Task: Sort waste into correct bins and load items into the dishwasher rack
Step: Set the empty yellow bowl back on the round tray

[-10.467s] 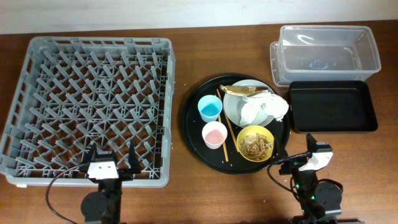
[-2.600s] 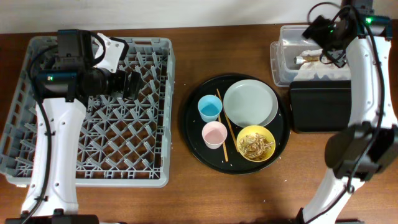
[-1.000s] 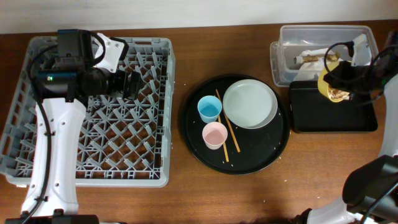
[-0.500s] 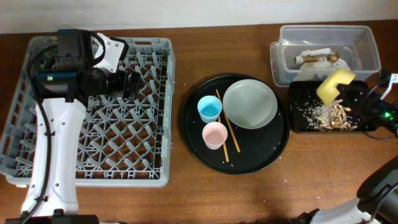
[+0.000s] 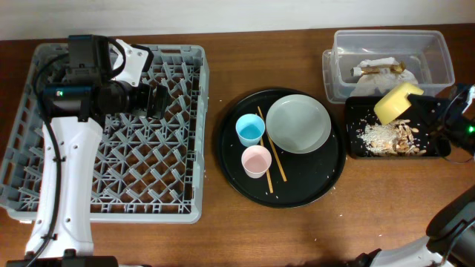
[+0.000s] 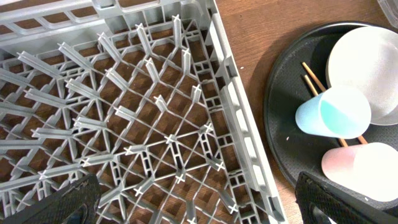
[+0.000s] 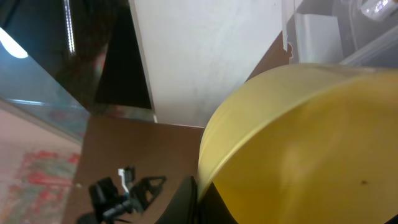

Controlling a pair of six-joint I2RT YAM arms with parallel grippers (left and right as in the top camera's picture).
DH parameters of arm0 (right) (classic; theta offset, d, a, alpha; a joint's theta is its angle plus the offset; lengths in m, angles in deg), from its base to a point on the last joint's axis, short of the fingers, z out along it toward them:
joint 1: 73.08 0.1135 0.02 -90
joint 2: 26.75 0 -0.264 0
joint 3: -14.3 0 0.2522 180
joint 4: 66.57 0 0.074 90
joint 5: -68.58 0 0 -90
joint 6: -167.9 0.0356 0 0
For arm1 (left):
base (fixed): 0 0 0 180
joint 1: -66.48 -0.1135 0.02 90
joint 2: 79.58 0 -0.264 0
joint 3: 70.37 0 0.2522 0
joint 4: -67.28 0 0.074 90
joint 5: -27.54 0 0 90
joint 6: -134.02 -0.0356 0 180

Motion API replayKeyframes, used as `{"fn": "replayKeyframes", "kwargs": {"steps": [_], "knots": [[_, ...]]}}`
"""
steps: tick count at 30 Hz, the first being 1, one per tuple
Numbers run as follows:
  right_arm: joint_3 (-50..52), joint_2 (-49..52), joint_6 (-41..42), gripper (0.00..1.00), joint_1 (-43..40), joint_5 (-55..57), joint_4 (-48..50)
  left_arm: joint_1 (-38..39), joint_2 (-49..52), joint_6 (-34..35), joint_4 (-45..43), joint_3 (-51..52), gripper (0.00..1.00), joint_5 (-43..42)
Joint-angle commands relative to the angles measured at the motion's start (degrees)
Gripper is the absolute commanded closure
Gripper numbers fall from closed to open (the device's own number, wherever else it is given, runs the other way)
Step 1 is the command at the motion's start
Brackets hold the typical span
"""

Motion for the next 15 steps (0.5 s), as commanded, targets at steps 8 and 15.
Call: {"fn": "replayKeyframes", "kwargs": {"steps": [8, 15], "knots": [[0.02, -10.84, 0.74, 0.96, 30.97, 7.43, -3.39, 0.22, 0.31, -0.68, -0.04, -1.05, 0.00, -0.63], [0.09, -10.84, -5.73, 0.96, 52.74, 71.04, -37.86, 0.22, 0.31, -0.68, -0.04, -1.05, 0.00, -0.63]]}}
